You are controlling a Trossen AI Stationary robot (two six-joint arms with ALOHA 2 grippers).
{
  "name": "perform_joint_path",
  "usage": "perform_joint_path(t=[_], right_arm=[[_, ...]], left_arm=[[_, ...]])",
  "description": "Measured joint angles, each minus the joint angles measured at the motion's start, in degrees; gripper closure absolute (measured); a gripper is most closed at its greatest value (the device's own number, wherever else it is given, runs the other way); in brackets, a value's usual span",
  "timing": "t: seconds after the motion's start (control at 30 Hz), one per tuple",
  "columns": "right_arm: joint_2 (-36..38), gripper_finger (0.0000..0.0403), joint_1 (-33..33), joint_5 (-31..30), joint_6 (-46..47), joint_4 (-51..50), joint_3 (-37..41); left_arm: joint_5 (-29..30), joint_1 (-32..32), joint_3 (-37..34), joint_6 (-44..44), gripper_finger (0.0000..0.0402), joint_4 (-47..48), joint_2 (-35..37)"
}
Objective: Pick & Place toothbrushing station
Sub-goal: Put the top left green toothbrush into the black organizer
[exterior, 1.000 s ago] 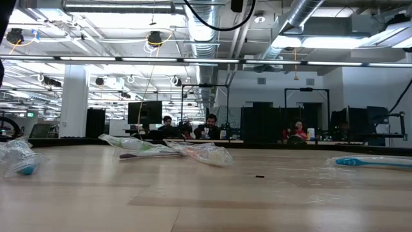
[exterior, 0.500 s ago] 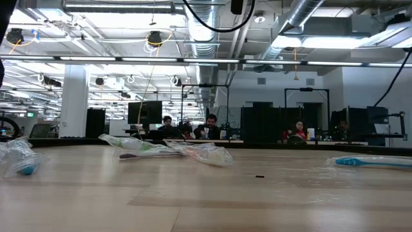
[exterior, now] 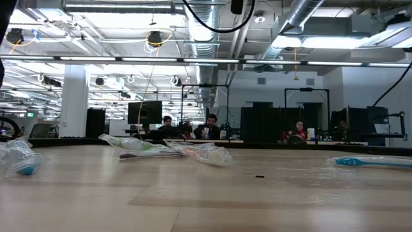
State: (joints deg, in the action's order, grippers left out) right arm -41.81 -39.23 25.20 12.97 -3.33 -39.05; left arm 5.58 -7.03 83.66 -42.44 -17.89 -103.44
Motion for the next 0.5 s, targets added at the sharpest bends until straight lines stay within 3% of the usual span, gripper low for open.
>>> perform_joint_path(t=[0.23,0.5], right_arm=[[-3.53,0.0395,4.72,12.97,0.00,3.92,0.00],[-8.42,0.0395,7.51,21.16,-3.74,7.54,0.00]], left_arm=[[-0.16,0.00,0.00,-0.01,0.0234,0.00,0.00],[-0.52,0.00,0.02,-0.04,0.0234,0.02,0.00]])
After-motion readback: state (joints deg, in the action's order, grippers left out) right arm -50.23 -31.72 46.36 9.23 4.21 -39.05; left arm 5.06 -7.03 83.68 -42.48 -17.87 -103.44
